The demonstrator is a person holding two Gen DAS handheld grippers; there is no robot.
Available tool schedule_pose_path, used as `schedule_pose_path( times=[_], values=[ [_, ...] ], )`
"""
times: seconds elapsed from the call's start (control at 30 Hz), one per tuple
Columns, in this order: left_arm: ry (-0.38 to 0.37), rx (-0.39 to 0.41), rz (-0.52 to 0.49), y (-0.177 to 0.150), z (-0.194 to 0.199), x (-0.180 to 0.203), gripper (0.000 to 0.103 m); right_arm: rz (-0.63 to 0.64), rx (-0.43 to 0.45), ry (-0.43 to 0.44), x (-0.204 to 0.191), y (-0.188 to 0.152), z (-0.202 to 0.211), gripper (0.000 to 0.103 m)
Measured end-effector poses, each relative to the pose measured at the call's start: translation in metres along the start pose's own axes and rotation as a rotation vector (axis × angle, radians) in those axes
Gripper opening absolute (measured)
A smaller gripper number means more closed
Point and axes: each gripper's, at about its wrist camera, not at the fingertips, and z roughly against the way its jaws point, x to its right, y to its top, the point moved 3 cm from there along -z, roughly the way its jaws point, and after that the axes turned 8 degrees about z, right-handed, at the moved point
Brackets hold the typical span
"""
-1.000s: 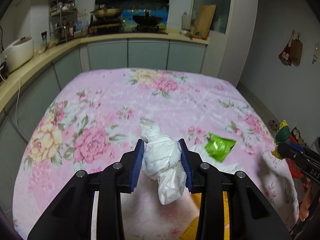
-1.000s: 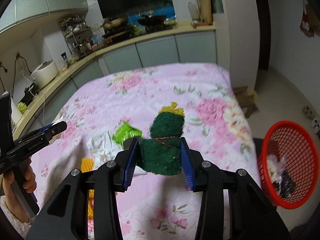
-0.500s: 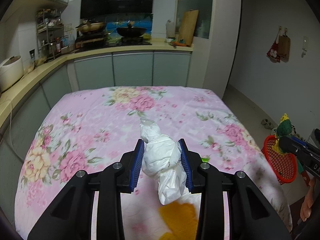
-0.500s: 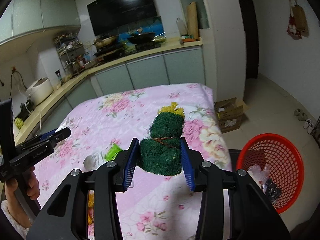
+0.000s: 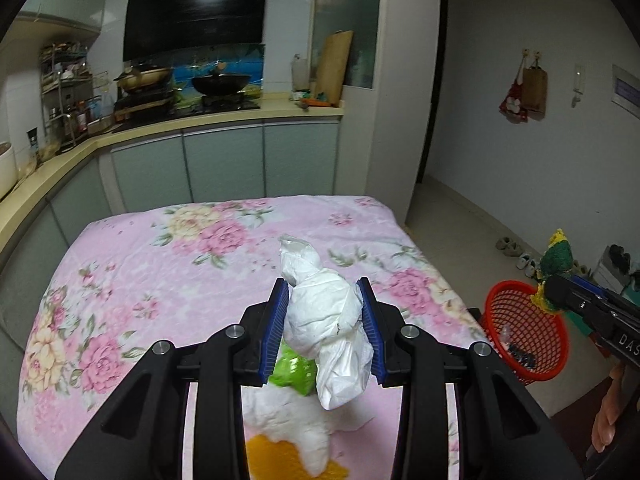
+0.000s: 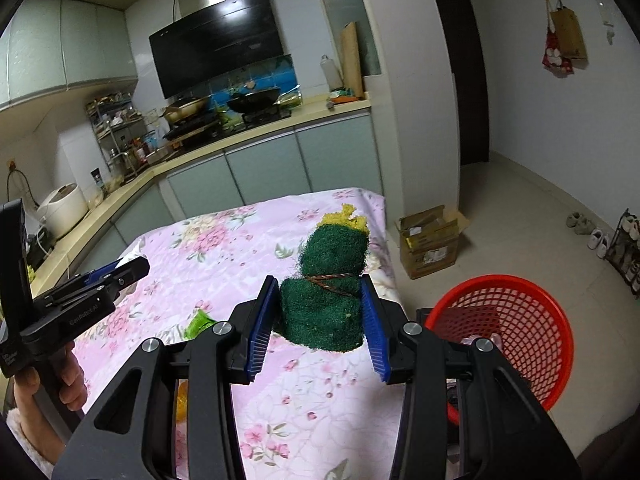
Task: Collect trash
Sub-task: 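Carry the white tissue and green sponge in both tools over the wastebasket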
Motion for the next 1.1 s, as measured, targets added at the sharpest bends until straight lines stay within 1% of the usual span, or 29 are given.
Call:
schedule_pose_path(
  times=[0.27,0.67,0.93,1.1],
  values=[
    [-0.046,0.013,-0.027,0.002,-0.001,0.029,0.034,-0.014,0.023,-0.037,0.015,-0.001,0.013,0.040],
    [-0.156,0.005,-0.102,-0.004,-0.007,0.088,0.034,-0.046,0.038,-0.106,0.040,-0.003,0.029,0.040],
    [-0.229,-0.027,-0.153,-0.013,-0.018,0.129,0.034,-0.081,0.036,-0.153,0.062,-0.010,0.038,0.040],
    [-0.282,-0.070,-0.185,-0.025,-0.031,0.157,0.034,-0.110,0.025,-0.186,0.078,-0.018,0.040,0.040]
  ],
)
